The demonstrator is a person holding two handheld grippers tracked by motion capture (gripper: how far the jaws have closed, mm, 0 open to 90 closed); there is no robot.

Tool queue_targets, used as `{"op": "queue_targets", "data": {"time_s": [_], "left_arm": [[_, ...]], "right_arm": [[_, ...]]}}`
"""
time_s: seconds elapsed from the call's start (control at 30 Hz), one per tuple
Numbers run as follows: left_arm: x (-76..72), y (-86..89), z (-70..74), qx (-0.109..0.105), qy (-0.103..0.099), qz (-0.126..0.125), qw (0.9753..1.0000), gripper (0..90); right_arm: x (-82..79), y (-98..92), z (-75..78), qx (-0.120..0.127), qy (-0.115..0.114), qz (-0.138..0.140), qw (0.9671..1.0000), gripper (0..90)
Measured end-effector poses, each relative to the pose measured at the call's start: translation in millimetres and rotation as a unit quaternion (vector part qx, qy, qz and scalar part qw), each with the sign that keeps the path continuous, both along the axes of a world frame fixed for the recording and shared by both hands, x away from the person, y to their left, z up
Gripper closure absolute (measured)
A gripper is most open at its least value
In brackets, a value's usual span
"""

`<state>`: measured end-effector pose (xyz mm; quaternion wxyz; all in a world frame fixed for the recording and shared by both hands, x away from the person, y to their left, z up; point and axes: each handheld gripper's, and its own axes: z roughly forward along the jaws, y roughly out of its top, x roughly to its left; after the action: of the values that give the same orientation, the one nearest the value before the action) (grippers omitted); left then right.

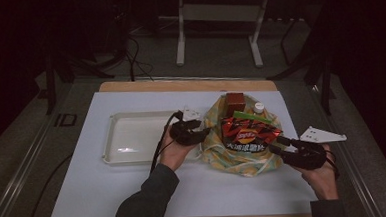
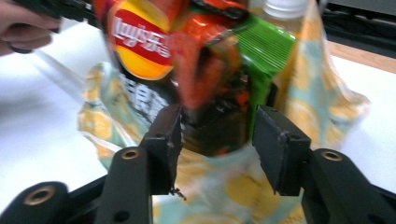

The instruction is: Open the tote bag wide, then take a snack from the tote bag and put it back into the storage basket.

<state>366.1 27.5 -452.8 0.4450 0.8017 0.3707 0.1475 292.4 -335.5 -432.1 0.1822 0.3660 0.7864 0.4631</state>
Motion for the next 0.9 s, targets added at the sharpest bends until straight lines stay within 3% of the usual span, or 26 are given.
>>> {"op": "queue_targets", "data": {"time_s": [0.37,0.6,0.9], "left_arm": [[-15.9,11.1,-3.0,-0.003,0.004,-0.003,1.0000,53.3],[-32.0,19.6,-8.8,-0.012,0.005,-0.009,0.9999,54.1],[-51.6,29.7,-19.9,-0.002,0.020,-0.026,0.9995,54.3]], "right_arm": [[8.5,7.3,8.4,0.031,-0.005,0.002,0.9995,41.1],[18.2,11.4,7.1,0.041,0.001,0.007,0.9991,42.0],[27.2,16.1,7.5,0.044,-0.003,0.008,0.9990,49.4]]}}
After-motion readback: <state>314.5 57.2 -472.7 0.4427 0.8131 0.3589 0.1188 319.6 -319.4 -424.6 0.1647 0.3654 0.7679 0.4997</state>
